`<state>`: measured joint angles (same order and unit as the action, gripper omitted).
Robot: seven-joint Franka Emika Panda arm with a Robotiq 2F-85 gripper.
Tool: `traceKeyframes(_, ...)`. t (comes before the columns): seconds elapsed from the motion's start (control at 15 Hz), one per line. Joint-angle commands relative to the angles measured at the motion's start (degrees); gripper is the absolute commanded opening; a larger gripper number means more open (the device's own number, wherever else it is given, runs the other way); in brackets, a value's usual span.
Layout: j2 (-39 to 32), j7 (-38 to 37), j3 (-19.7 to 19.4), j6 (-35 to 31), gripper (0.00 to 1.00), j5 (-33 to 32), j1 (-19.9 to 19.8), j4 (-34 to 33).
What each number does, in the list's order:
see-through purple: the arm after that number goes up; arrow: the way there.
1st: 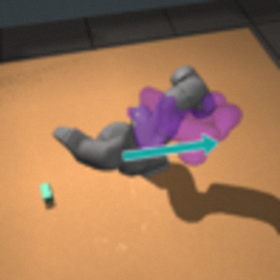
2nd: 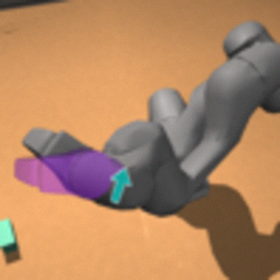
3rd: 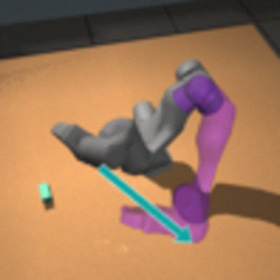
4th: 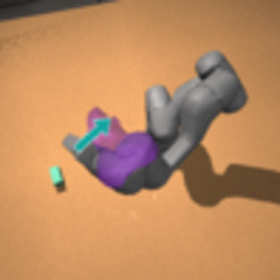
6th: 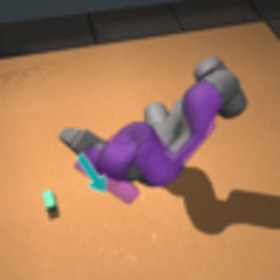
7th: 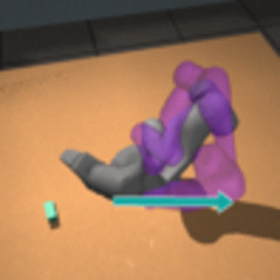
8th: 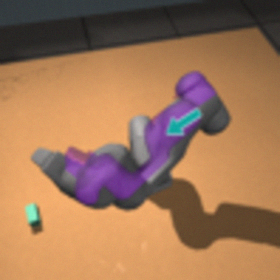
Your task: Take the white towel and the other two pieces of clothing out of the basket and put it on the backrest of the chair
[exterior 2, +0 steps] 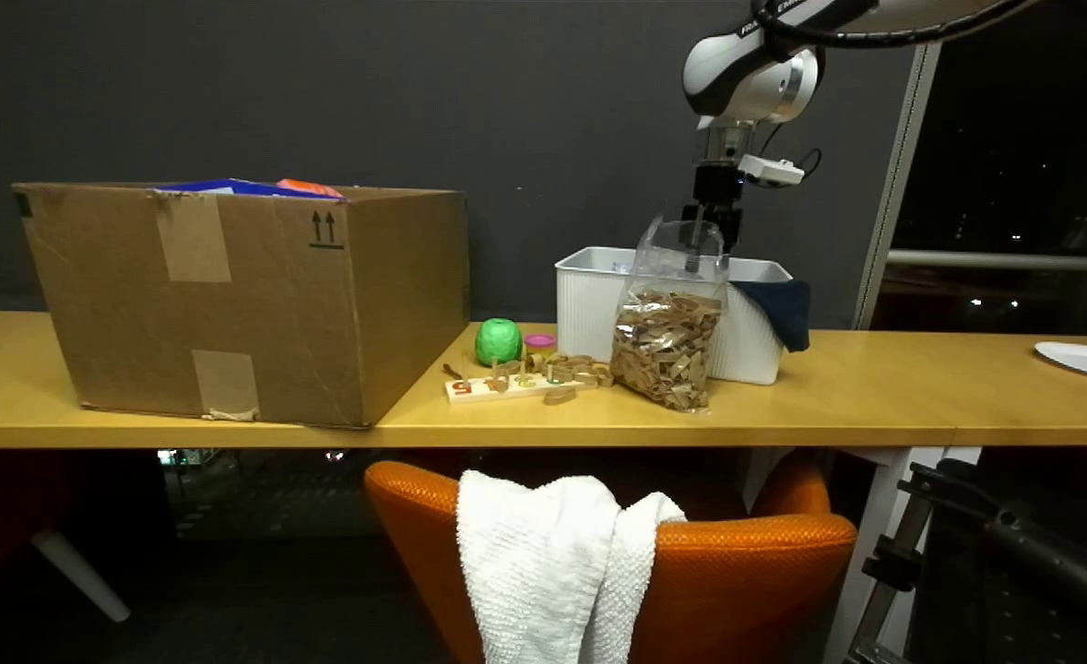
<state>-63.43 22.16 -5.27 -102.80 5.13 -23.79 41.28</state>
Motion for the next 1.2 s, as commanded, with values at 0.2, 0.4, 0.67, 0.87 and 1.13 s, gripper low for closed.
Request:
traceKeyframes(0.2,-4.8,-2.2,-0.6,-1.2,0.69,-0.1,-0.4,-7.4)
traceKeyframes(0.4,-5.7,-2.6,-0.7,-1.6,0.45,-0.2,-0.5,-8.5)
traceKeyframes(0.67,-6.7,-3.3,-0.9,-1.6,0.15,-0.2,-0.8,-9.7)
traceKeyframes(0.87,-6.5,-3.7,-0.8,-1.4,0.00,0.0,-1.1,-10.1)
traceKeyframes(1.13,-5.3,-4.4,-0.8,-0.5,0.00,0.1,-1.7,-10.8)
